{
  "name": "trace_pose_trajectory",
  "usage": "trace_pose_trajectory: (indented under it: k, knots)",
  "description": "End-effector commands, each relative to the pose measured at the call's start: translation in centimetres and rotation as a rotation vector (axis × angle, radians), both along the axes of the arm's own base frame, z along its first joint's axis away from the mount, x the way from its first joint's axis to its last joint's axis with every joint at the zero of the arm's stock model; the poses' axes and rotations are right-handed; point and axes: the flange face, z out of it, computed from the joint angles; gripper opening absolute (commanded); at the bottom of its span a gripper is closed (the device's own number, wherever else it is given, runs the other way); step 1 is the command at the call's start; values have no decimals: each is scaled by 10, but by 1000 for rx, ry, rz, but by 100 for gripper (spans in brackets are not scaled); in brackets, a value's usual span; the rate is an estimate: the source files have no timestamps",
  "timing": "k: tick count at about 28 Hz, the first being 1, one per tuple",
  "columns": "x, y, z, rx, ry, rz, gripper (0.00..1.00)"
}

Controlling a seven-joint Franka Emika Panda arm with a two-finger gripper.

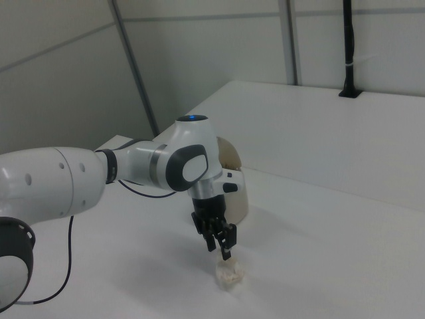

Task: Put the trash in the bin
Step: 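Close the gripper on the paper ball, then lift the paper ball and carry it over the cream bin's opening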

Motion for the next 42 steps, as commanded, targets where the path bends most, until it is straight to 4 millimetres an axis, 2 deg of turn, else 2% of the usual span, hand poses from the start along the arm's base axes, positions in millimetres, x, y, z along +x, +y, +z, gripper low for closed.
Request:
trace_pose_trajectory:
  k: [1,3,15,19,27,32,33,37,38,42]
  knots:
    - [5,-11,-8,-25,-31,-16,0]
    - [5,-16,-8,-23,-29,-20,0]
    - [5,-15,-3,-22,-34,-3,0]
    - [5,-15,10,-20,-47,4,0]
    - [-1,-11,49,-13,-78,45,0]
    - [0,1,90,-6,-147,78,0]
    - [4,12,107,-1,-180,92,0]
    - [11,33,131,7,-245,124,0]
    - [14,36,143,9,-280,130,0]
    - [21,55,159,29,-363,161,0]
